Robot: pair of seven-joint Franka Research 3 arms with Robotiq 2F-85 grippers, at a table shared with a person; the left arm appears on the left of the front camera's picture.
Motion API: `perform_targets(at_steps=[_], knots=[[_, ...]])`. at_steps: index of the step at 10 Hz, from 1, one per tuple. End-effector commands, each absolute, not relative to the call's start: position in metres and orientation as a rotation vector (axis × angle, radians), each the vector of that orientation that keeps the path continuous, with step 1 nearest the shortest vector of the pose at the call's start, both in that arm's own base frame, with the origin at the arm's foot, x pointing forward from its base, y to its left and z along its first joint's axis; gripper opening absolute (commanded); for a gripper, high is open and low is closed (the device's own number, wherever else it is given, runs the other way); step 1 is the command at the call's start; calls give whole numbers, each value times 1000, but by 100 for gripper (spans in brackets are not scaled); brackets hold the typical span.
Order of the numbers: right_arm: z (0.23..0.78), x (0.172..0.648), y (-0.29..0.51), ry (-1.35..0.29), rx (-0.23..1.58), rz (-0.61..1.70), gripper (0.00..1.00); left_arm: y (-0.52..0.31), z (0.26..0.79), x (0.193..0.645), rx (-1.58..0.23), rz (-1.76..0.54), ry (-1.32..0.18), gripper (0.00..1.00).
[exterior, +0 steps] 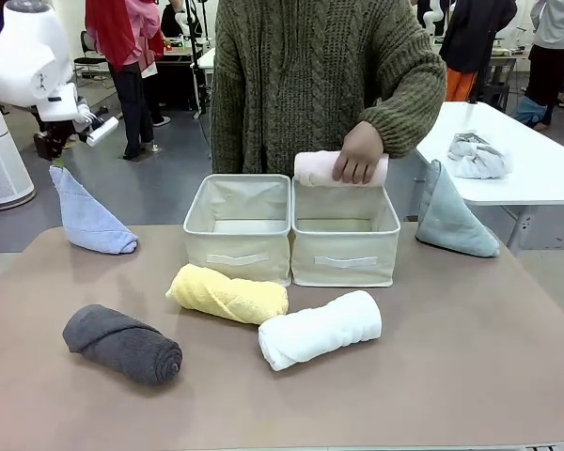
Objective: Sort the towels based on their folding style.
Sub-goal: Pick up one triangle-folded towel and place it in the left Fabric basket.
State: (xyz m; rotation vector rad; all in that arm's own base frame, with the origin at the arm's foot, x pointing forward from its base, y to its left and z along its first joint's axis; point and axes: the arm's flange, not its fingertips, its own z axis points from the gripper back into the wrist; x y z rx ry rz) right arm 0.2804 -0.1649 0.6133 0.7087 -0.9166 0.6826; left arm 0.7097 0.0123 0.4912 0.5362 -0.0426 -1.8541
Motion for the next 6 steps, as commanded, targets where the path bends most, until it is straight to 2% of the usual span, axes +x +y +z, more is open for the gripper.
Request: perform_targets(at_steps=[1, 4, 6], knots=[[614, 283, -165, -934, 725, 694, 100, 18, 486, 721, 522, -1837, -51, 100], [614, 283, -165, -934, 725, 694, 100, 22, 488, 718, 534, -1789, 1, 100], [614, 283, -165, -934, 725, 694, 100, 23, 492, 720, 506, -1759, 91, 100]])
